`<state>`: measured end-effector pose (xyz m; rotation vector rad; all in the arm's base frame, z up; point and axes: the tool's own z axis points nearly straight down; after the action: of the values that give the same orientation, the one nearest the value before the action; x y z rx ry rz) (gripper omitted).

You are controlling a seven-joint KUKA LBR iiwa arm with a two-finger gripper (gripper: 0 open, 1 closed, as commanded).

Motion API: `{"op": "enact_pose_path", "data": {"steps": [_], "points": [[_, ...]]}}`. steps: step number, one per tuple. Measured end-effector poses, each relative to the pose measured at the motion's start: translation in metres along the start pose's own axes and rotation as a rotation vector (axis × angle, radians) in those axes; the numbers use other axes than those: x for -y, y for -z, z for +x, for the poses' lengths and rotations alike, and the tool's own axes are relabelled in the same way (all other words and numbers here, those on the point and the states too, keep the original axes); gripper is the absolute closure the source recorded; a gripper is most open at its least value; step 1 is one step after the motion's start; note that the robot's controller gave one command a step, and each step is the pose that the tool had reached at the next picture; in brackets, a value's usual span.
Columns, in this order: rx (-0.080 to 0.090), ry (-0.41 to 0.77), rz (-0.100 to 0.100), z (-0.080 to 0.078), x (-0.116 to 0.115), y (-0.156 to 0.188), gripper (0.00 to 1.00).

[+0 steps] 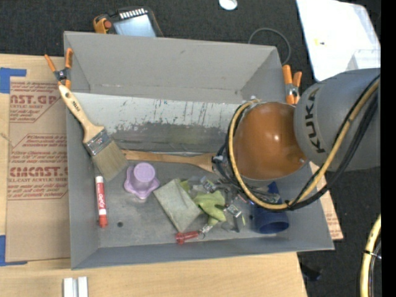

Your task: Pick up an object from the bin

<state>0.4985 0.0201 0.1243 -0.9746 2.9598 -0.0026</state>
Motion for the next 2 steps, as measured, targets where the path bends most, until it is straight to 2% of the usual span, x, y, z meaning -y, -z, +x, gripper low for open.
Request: {"op": "enact_pose_path", "data": {"steps": [1,2], "points": [[-0.003,0.175,-0.007,-0.006,-0.008,-0.031,0.0],[0.0,0.38,-0.01,-0.007,0.04,-0.054,1.0]]}}
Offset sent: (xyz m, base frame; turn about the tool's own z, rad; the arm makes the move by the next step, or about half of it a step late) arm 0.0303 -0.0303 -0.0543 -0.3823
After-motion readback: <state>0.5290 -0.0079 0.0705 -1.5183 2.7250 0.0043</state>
